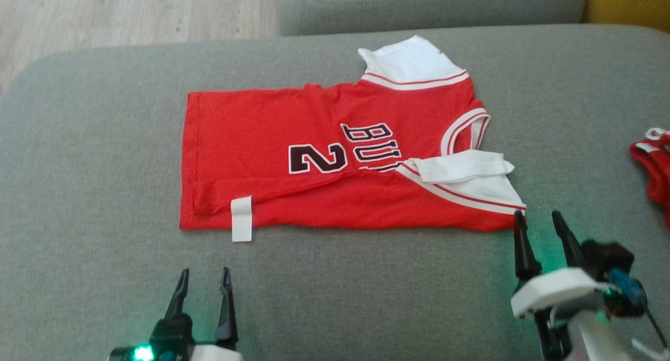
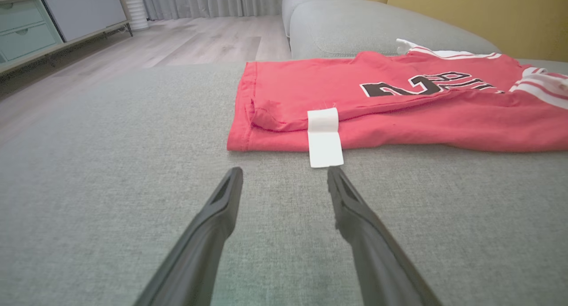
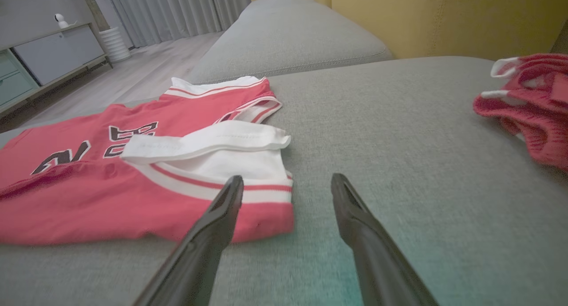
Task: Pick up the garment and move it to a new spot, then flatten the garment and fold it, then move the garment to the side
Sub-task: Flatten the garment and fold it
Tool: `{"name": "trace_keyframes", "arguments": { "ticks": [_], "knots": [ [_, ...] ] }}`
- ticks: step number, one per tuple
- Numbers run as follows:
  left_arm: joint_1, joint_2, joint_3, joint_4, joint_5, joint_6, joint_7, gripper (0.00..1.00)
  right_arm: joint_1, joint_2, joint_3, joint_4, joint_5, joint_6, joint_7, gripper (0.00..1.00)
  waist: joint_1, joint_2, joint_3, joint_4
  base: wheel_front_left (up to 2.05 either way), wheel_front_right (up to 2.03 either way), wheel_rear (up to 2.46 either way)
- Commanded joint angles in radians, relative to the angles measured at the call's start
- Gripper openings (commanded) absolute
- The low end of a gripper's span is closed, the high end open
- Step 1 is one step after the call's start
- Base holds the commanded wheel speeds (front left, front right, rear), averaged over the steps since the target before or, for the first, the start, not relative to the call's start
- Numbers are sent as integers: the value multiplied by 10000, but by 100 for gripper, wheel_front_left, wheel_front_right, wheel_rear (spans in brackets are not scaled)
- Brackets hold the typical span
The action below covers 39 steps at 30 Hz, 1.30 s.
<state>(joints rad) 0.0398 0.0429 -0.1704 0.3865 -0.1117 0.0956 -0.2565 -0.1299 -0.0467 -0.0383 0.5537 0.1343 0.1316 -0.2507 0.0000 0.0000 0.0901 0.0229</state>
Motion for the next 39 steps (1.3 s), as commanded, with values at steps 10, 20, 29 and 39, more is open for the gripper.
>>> {"name": "trace_keyframes", "arguments": {
  "ticks": [10,20,29,39],
  "knots": [
    [-958,74,-177,-97,-264,29,-53,100,-1817,-36,-39,2146,-383,-9,-53,100,0,0,760,366,0,0,0],
    [-1384,74,111,-159,-802,79,-53,100,-2212,-36,213,4014,-675,-9,303,0,0,0,1020,365,0,0,0],
    [-2494,74,770,650,-1507,-260,-53,100,-2524,-36,549,3605,-434,-9,-71,0,0,0,1273,50,0,0,0],
    [-3604,74,1082,3220,-1926,-325,-53,100,-2596,-36,1055,3059,2,-9,-107,0,0,0,1589,-342,0,0,0]
  ]
}}
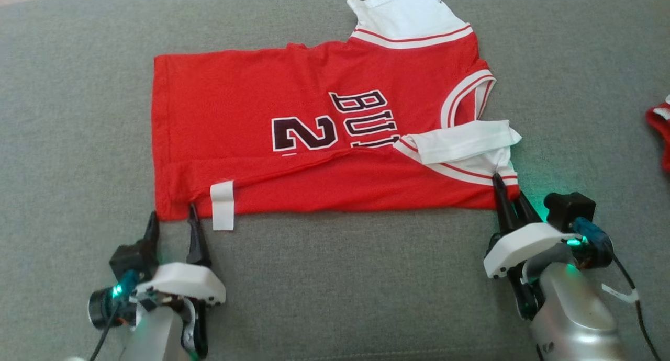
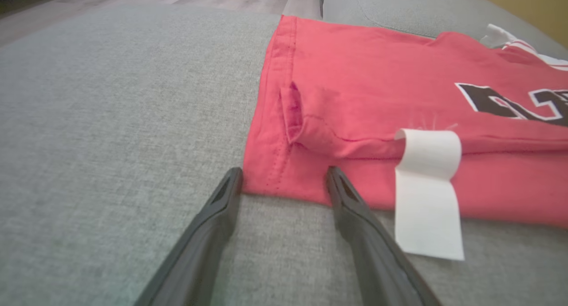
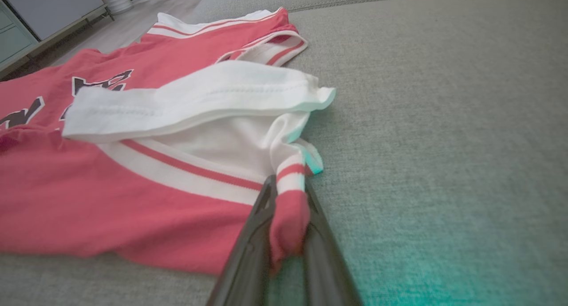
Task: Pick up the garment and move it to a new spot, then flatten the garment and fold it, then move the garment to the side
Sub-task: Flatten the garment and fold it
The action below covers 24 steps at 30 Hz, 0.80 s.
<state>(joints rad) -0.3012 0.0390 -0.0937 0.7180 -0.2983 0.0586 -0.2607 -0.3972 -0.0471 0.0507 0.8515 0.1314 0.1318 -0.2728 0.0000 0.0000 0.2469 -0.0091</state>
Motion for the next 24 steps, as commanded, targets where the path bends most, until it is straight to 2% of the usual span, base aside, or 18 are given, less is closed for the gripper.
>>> {"name": "trace_keyframes", "arguments": {
  "ticks": [1,4,5,6,7,12,15,19,24],
  "knots": [
    [-267,112,327,75,-106,42,-11,100,86,-32,175,24,41,-11,113,0,0,0,50,-47,0,0,0],
    [-459,112,276,477,-194,-99,-11,100,101,-32,186,-158,56,-11,112,0,0,0,117,-73,0,0,0],
    [-514,112,231,625,-204,-154,-11,82,111,-32,213,-208,109,-11,112,0,0,0,132,-70,0,0,0],
    [-567,112,154,774,-175,-216,-11,31,120,-32,259,-243,241,-11,112,0,0,0,144,-63,0,0,0],
    [-603,112,44,877,-149,-276,-11,0,127,-32,277,-251,353,-11,112,0,0,0,146,-53,0,0,0],
    [-687,112,-273,934,-341,-552,-11,0,56,-32,458,-470,772,-11,111,0,0,0,127,11,0,0,0],
    [-781,112,-303,399,-541,-661,-11,0,-103,-32,401,-909,1141,-11,111,0,0,0,66,63,0,0,0],
    [-1133,112,213,-987,-408,-767,-11,0,-738,-310,393,-1544,1925,-11,139,0,0,0,-268,128,0,0,0],
    [-1425,112,1004,-1882,-354,-872,-11,0,-1424,-802,549,-1999,2662,-11,737,0,0,0,-911,109,0,0,0]
  ]
}}
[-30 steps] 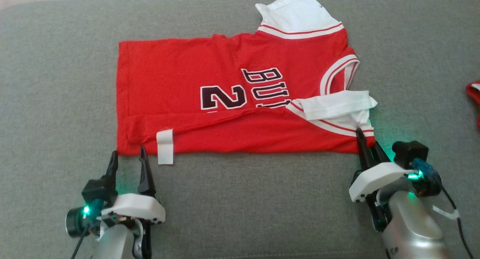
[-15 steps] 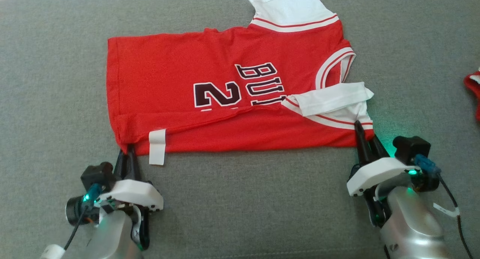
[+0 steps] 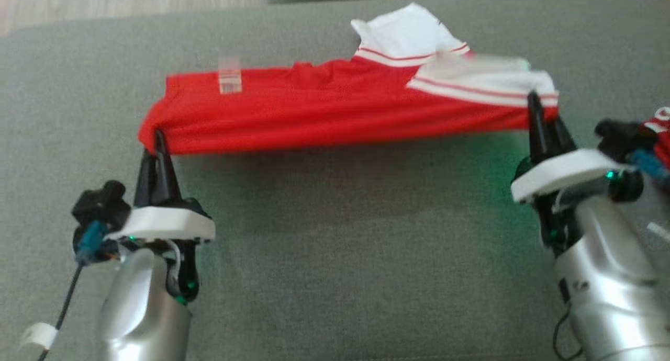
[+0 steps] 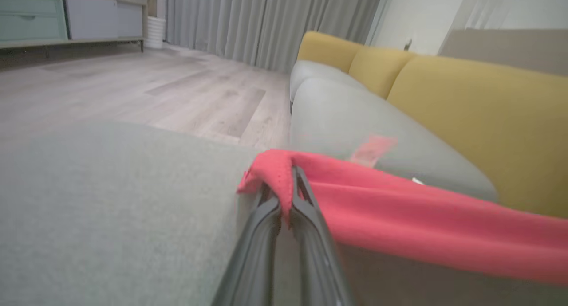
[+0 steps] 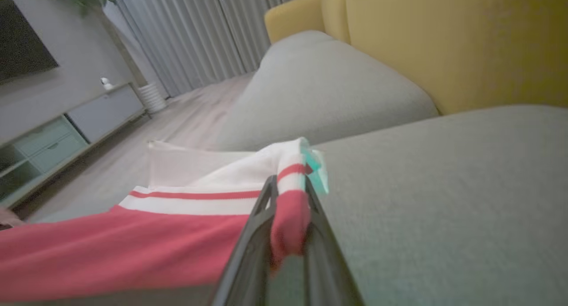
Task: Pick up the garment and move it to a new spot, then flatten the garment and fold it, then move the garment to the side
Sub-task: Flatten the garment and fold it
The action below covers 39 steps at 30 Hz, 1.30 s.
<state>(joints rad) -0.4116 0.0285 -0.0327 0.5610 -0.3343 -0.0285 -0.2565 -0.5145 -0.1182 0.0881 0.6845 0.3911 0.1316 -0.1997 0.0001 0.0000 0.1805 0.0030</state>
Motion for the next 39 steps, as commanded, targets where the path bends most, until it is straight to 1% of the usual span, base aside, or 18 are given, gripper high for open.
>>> {"name": "trace_keyframes", "arguments": {
  "ticks": [1,5,8,13,17,18,19,20,22,24,26,28,29,30,31,35,37,39],
  "knots": [
    [-336,220,512,-375,100,-4,-53,0,-324,-174,174,-417,218,-9,147,0,-1,0,-396,-19,0,0,0],
    [-11,222,857,-134,325,-43,-53,0,-163,-454,276,-718,596,-9,749,0,-1,0,-901,-85,0,0,0],
    [608,220,921,214,264,-128,-53,0,468,-553,350,-921,858,-9,1190,0,-1,0,-1093,-144,0,0,0],
    [2053,219,500,610,-327,-44,-53,0,2169,-592,273,-1289,1207,-9,1547,0,-1,0,-1182,-225,0,0,0],
    [2943,219,-43,602,-504,209,-53,0,3413,-651,479,-1659,1168,-9,1706,0,-1,0,-1108,-268,0,0,0],
    [3041,219,-141,570,-483,290,-53,42,3593,-688,549,-1781,1130,-9,1700,0,-1,0,-1079,-272,0,0,0],
    [3081,219,-225,533,-461,350,-53,100,3714,-733,604,-1908,1077,-9,1669,74,-1,0,-1052,-267,0,0,0],
    [3064,219,-273,486,-437,402,-53,100,3789,-777,677,-2049,1027,-9,1639,100,-1,0,-1013,-261,0,0,0],
    [2889,219,-312,355,-237,476,-53,100,3779,-813,660,-2280,979,-9,1574,100,-1,0,-938,-249,0,0,0],
    [2582,219,-318,266,-5,460,-53,100,3611,-888,614,-2503,793,-9,1455,100,-1,0,-837,-222,0,0,0],
    [2107,282,-324,270,176,360,-53,100,3357,-926,530,-2678,613,-9,1391,100,-1,0,-683,-190,0,0,0],
    [1430,550,-408,405,386,192,-53,100,3027,-925,510,-2886,517,-9,1344,100,-1,0,-481,-161,0,0,0],
    [603,888,-502,672,463,-69,214,100,2631,-1010,631,-3082,353,-9,1301,100,-1,0,-194,-166,0,0,0],
    [150,1108,-576,802,532,-201,462,100,2420,-1050,733,-3140,286,-9,1319,100,-1,0,-50,-177,0,0,0],
    [150,1108,-576,802,532,-201,462,100,2420,-1050,733,-3140,286,-9,1319,100,-1,0,-50,-177,0,0,0],
    [-1537,1921,-892,1371,653,-667,1710,100,1557,-1123,1054,-3205,187,-9,1334,100,-1,0,604,-260,0,0,0],
    [-2155,2227,-976,1701,502,-830,2317,100,1168,-1096,1240,-3163,186,-9,1312,100,-1,0,900,-359,0,0,0],
    [-2660,2420,-901,2024,132,-921,2857,100,854,-1085,1417,-3084,198,-9,1255,100,-1,0,1152,-421,0,0,0]
  ]
}}
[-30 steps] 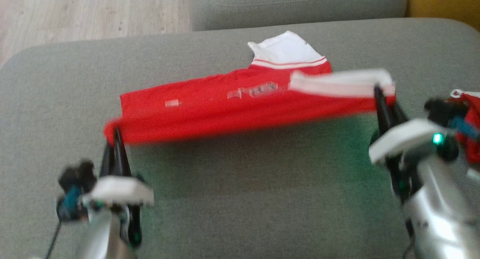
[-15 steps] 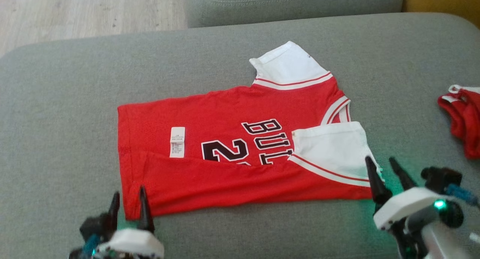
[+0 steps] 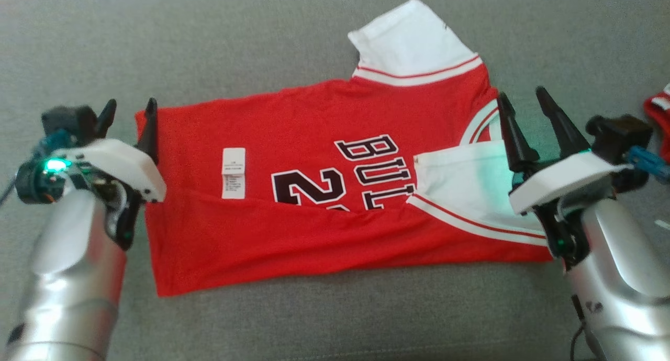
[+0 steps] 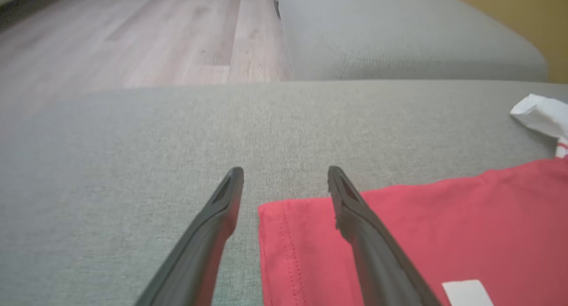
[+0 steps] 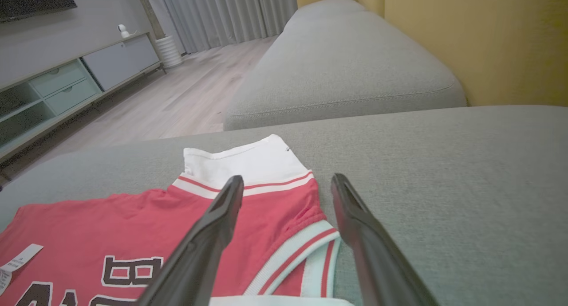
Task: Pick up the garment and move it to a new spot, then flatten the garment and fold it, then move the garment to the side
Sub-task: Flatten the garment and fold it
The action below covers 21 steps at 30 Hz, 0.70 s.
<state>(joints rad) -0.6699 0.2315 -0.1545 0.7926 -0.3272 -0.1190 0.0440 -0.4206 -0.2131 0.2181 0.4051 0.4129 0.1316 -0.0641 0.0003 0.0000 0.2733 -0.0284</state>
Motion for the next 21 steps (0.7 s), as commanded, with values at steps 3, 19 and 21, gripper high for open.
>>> {"name": "trace_keyframes", "arguments": {
  "ticks": [3,19,21],
  "knots": [
    [-585,706,129,47,-351,-93,555,100,-442,-117,434,-125,3,-9,-181,100,-3,0,533,-227,0,0,0],
    [-794,1654,-1584,186,-2260,-115,855,8,-1654,-306,1218,756,363,-9,-557,100,-3,0,1060,-280,0,0,0],
    [-824,1665,-1826,128,-2448,-116,840,0,-1917,-422,1196,822,415,-9,-462,100,-3,0,1109,-194,0,0,0]
  ]
}}
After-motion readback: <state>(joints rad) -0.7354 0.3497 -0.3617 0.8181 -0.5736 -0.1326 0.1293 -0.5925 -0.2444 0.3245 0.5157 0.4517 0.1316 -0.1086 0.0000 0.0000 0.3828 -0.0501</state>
